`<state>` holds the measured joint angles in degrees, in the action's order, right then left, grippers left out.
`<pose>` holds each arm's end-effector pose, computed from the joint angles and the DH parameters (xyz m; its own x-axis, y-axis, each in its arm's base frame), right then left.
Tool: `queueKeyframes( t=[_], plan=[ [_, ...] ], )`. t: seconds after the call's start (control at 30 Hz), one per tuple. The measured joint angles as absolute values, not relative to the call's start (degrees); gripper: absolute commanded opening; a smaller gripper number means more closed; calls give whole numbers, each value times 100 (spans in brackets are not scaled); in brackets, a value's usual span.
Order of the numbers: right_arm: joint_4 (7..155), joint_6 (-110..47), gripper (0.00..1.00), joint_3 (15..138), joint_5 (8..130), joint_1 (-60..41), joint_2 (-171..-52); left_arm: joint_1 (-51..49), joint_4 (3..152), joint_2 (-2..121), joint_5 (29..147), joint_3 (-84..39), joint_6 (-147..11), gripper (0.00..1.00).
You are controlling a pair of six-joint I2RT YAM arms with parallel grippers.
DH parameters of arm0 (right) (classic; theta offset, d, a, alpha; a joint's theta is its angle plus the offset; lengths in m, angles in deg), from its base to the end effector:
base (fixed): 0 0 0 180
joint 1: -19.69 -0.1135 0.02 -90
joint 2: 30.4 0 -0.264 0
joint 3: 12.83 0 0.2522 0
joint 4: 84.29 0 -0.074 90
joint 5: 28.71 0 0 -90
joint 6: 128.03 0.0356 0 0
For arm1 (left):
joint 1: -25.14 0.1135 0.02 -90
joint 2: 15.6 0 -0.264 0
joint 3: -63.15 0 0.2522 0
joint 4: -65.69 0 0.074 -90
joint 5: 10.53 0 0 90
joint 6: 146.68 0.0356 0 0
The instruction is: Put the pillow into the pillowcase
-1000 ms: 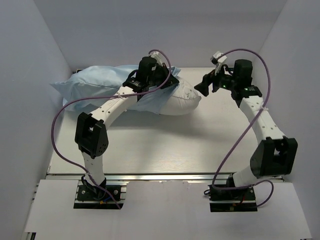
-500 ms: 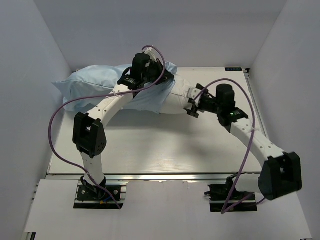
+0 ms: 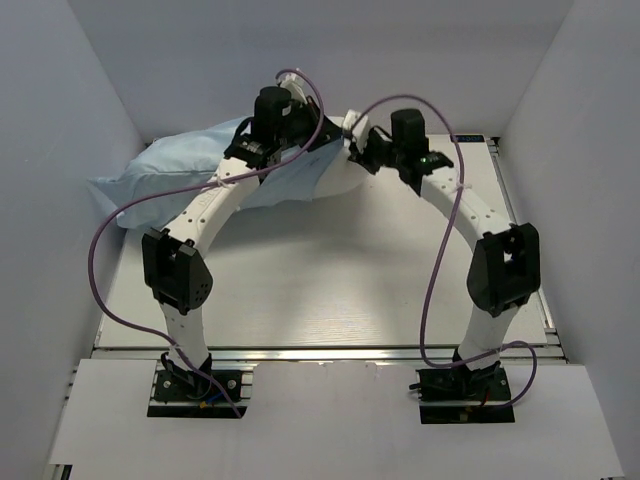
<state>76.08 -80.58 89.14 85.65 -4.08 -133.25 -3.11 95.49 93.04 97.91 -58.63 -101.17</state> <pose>0.3881 0.1870 0.3297 0.2512 -0.5625 -0.7877 -0.7478 0.4040 -0.5269 0.3939 -0.2244 0.3901 -0.6819 -0.3883 -0.6199 0.3338 0.5889 -0.7361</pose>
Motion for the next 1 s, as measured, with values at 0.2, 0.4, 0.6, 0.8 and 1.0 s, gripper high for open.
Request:
queueKeyframes(
  t=[0.2,0.4,0.6,0.8,1.0],
  plan=[
    [7280,-4980,0,10510,9816,-307,-13568,-171,10285,9479,9760,-7363,-10101,0],
    [8644,-1960,0,9589,10928,-303,-12857,-177,10388,9438,9902,-7710,-10230,0],
    [9697,167,0,7909,11767,-377,-12280,-348,10766,9447,10099,-7640,-10536,0],
    [9085,-152,0,7502,11542,-71,-12300,-687,10359,9261,10088,-6674,-10713,0],
    [8316,-957,0,7600,10996,620,-12870,-897,9407,8758,9950,-4705,-11006,0]
  ],
)
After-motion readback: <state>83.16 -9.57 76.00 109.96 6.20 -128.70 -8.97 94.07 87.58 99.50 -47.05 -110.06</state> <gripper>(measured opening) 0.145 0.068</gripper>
